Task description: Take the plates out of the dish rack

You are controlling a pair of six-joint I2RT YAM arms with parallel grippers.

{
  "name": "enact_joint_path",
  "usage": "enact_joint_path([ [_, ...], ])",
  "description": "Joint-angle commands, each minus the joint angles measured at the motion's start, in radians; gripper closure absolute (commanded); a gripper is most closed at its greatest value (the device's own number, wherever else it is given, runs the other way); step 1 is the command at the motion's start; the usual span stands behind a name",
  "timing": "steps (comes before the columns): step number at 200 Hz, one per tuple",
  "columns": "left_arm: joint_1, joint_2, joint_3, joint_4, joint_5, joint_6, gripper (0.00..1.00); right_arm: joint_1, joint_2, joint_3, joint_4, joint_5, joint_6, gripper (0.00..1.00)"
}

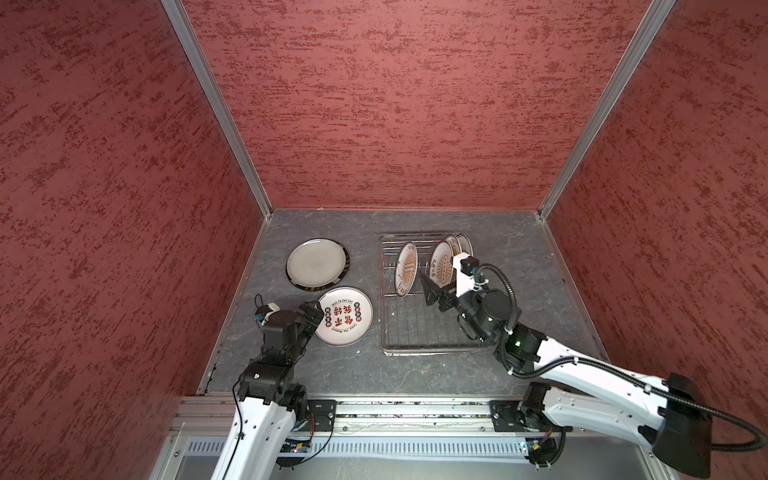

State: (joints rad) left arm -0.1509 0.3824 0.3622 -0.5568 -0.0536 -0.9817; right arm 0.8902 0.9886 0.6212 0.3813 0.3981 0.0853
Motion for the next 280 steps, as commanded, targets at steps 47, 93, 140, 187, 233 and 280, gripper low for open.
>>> enact_joint_path([
  [47, -0.308, 0.042, -0.032, 0.564, 0.167, 0.351, 0.01, -0.194, 0.008, 0.054, -0.153, -0.09, 0.139, 0.03],
  [93, -0.366, 0.104, -0.062, 0.822, 0.332, 0.423, 0.01, -0.262, -0.004, 0.045, -0.169, -0.093, 0.192, 0.2],
  [140, -0.385, 0.192, -0.073, 0.989, 0.434, 0.394, 0.01, -0.3, -0.015, 0.058, -0.228, -0.041, 0.236, 0.35],
  [187, -0.461, 0.26, -0.093, 1.094, 0.398, 0.427, 0.0, -0.318, 0.049, 0.112, -0.296, -0.021, 0.278, 0.45],
  [233, -0.476, 0.34, -0.056, 1.089, 0.5, 0.47, 0.01, -0.326, 0.107, 0.15, -0.335, -0.015, 0.298, 0.53],
  [280, -0.486, 0.367, -0.073, 1.114, 0.486, 0.443, 0.01, -0.333, 0.139, 0.184, -0.372, -0.01, 0.307, 0.6],
])
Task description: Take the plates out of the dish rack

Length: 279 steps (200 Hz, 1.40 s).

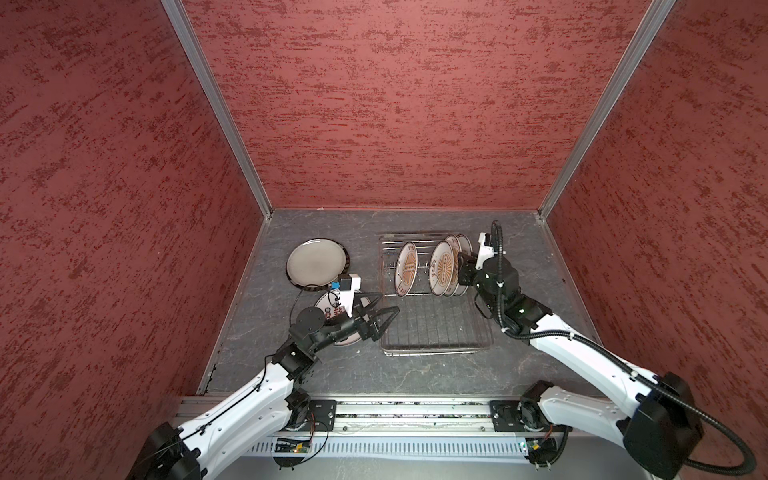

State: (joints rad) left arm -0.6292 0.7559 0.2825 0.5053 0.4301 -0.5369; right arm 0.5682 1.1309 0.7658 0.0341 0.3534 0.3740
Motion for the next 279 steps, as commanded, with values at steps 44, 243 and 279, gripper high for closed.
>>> enact_joint_path([
  [44, -0.066, -0.018, -0.009, 0.072, -0.057, 0.002, 0.01, -0.014, -0.019, 0.043, -0.041, 0.045, 0.018, 0.71],
  [243, -0.102, 0.044, -0.017, 0.113, -0.188, -0.061, 0.0, -0.036, 0.085, 0.046, -0.057, 0.022, 0.034, 0.88],
  [279, -0.102, 0.055, -0.015, 0.116, -0.19, -0.065, 0.0, -0.036, 0.081, 0.046, -0.06, 0.036, 0.033, 0.88],
])
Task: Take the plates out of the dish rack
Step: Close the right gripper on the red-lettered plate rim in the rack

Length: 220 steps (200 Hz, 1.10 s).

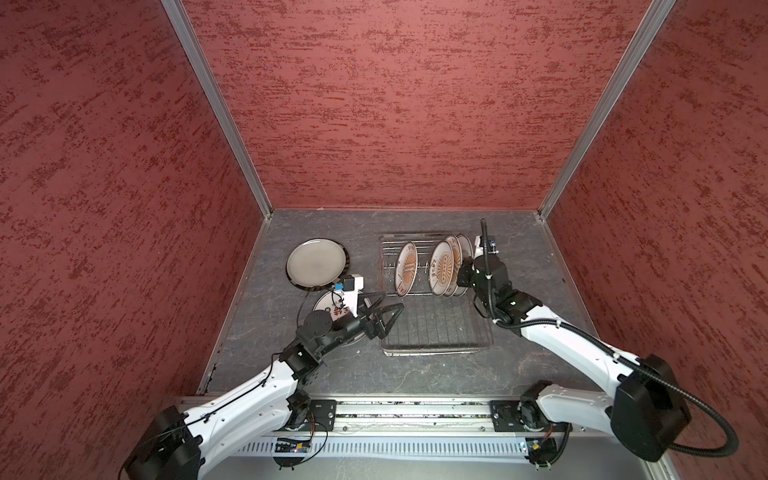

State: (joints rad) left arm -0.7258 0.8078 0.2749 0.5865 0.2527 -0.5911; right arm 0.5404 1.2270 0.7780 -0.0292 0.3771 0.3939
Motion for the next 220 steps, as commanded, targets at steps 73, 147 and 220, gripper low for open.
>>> enact_joint_path([
  [73, -0.009, -0.005, -0.013, 0.036, -0.016, -0.013, 0.01, -0.009, -0.135, 0.007, -0.011, 0.061, 0.019, 0.76],
  [147, -0.012, 0.009, -0.014, 0.042, -0.021, -0.016, 0.01, -0.01, -0.007, 0.056, -0.04, 0.096, 0.005, 0.79],
  [220, -0.017, 0.059, -0.004, 0.076, -0.018, -0.018, 0.01, -0.008, 0.073, 0.08, -0.026, 0.133, 0.017, 0.76],
])
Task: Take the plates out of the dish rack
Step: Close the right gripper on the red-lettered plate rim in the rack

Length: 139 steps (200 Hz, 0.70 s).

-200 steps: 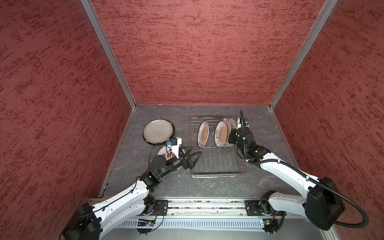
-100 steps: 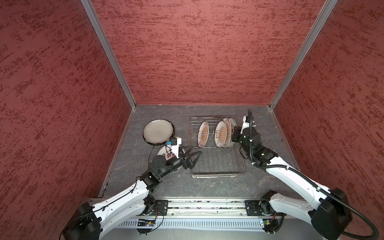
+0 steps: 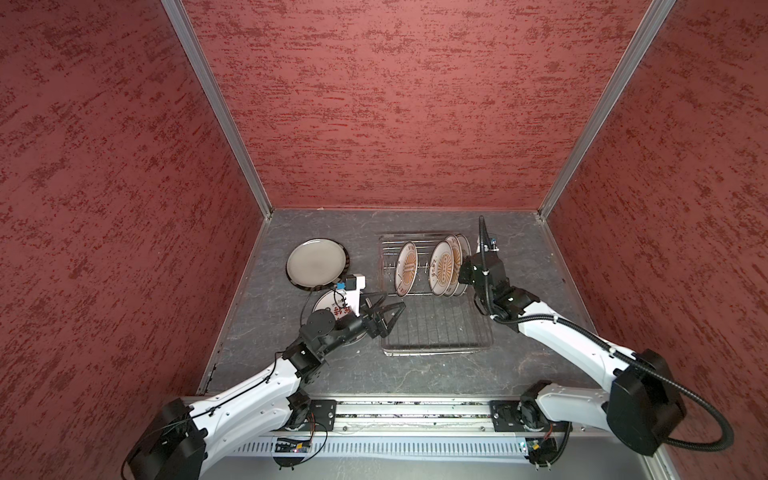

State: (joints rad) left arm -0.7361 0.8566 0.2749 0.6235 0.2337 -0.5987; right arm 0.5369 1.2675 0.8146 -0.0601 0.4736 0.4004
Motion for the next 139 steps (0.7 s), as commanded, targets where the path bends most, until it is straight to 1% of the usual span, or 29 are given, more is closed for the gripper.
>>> enact_joint_path([
  [1, -0.006, 0.01, -0.004, 0.04, 0.002, -0.011, 0.0, -0.005, 0.035, 0.044, 0.004, 0.038, 0.011, 0.76],
  [25, -0.006, 0.014, -0.007, 0.045, -0.002, -0.01, 0.0, -0.003, 0.064, 0.052, 0.006, 0.078, 0.033, 0.77],
  [64, -0.006, 0.012, -0.01, 0.041, -0.006, -0.005, 0.0, 0.009, 0.088, 0.059, 0.022, 0.119, 0.042, 0.83],
  [95, -0.006, 0.01, -0.009, 0.028, -0.011, 0.007, 0.01, 0.02, 0.09, 0.055, 0.036, 0.18, 0.04, 0.85],
  [139, -0.006, 0.028, -0.008, 0.041, -0.031, 0.007, 0.01, 0.029, 0.097, 0.065, 0.057, 0.19, 0.025, 0.9],
])
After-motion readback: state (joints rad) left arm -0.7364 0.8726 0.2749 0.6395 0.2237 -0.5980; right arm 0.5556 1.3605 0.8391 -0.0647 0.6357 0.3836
